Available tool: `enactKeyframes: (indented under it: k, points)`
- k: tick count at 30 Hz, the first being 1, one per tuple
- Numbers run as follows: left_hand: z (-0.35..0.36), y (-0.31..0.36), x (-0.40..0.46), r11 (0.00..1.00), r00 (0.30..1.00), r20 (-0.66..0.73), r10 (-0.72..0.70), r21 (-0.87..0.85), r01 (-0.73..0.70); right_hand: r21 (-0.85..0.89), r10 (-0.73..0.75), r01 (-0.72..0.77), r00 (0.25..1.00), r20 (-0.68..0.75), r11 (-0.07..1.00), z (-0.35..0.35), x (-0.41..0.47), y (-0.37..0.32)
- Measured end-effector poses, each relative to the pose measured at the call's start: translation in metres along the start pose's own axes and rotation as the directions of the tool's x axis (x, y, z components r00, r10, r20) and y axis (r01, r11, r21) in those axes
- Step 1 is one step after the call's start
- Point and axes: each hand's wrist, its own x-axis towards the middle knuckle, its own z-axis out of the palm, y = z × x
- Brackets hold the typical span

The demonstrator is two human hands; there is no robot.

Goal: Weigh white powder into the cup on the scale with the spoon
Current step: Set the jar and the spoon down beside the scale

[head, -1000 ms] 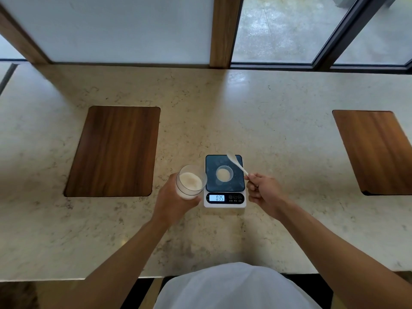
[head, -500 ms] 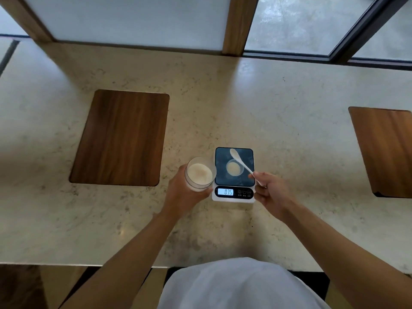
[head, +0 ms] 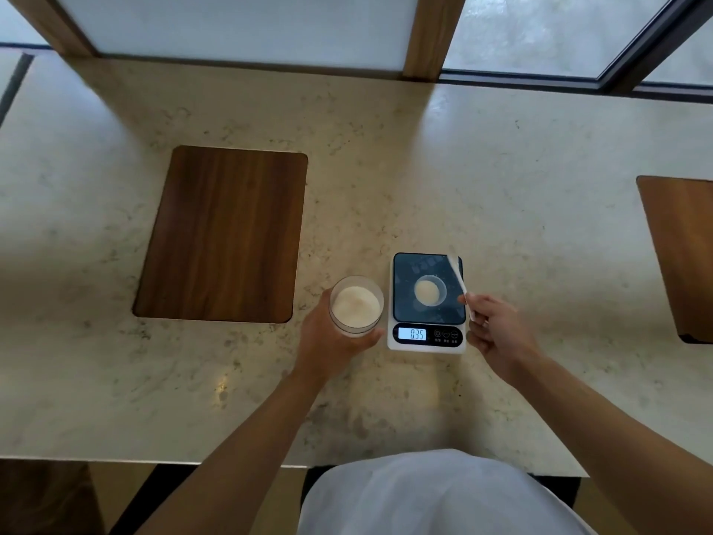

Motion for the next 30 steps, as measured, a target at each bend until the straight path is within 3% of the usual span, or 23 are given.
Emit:
enactKeyframes:
  k: [7,22,30]
  points:
    - [0.001,-0.009,-0.003,0.999,0.999,0.022,0.044,-0.014,-0.044,-0.008,0.005,-0.005,1.0,0.005,1.0,0.006,0.003,0.002]
    - [0.001,-0.016,-0.004,0.997,1.0,0.026,-0.011,-0.076,0.013,-0.037,-0.012,0.011,1.0,-0.028,0.999,0.009,-0.009,0.001]
    - [0.006,-0.019,-0.022,0.998,0.998,0.016,-0.066,0.019,0.065,-0.07,-0.093,0.09,0.994,-0.048,0.993,-0.005,-0.012,0.007]
